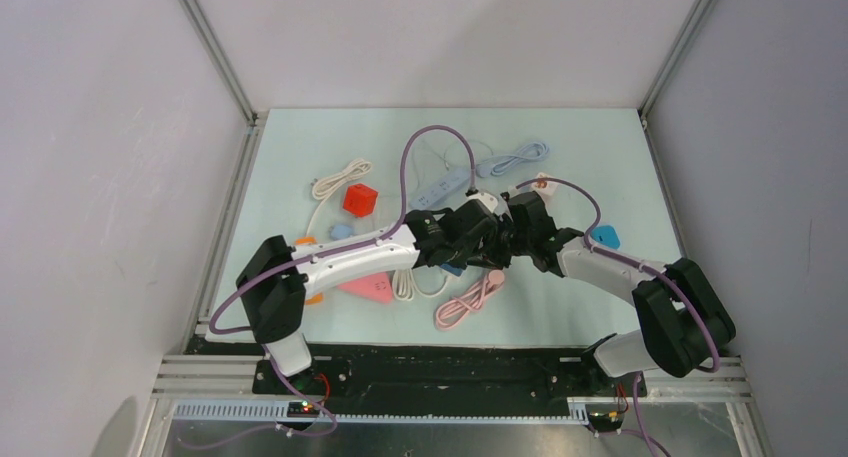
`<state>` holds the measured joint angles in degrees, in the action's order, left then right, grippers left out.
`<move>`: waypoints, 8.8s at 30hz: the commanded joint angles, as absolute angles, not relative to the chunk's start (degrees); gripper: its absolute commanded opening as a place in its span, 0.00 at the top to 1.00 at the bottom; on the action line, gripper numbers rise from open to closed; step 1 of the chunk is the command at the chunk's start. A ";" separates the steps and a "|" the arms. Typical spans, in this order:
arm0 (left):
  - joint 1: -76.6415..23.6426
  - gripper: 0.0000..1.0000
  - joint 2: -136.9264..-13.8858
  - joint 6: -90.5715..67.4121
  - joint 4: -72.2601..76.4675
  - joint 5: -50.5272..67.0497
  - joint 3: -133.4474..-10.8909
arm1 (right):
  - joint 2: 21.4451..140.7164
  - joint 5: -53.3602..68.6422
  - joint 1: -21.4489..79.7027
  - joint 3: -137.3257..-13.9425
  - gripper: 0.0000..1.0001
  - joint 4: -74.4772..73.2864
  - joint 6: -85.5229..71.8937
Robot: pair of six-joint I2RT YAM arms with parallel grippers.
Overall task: Insert the plug
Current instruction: Insert the plug into the socket.
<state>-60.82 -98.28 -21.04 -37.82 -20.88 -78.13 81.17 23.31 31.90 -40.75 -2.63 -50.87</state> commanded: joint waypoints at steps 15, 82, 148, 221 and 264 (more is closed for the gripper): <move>-58.04 1.00 -97.11 -23.42 -34.22 -18.55 -79.35 | 78.69 15.60 32.32 -40.11 0.60 -11.30 -47.04; -57.24 1.00 -96.26 -24.08 -36.19 -15.41 -76.06 | 84.03 16.09 32.87 -40.17 0.63 -9.54 -47.95; -55.95 1.00 -101.45 -19.47 -39.46 -12.14 -74.19 | 83.33 10.69 37.08 -50.10 0.64 -20.84 -38.29; -58.36 1.00 -96.62 -21.97 -39.56 -16.55 -75.10 | 83.34 8.89 38.67 -50.10 0.68 -21.18 -40.76; -58.84 0.40 -93.13 -21.61 -41.66 -20.60 -86.80 | 70.67 8.17 37.68 -50.73 0.52 -19.98 -45.29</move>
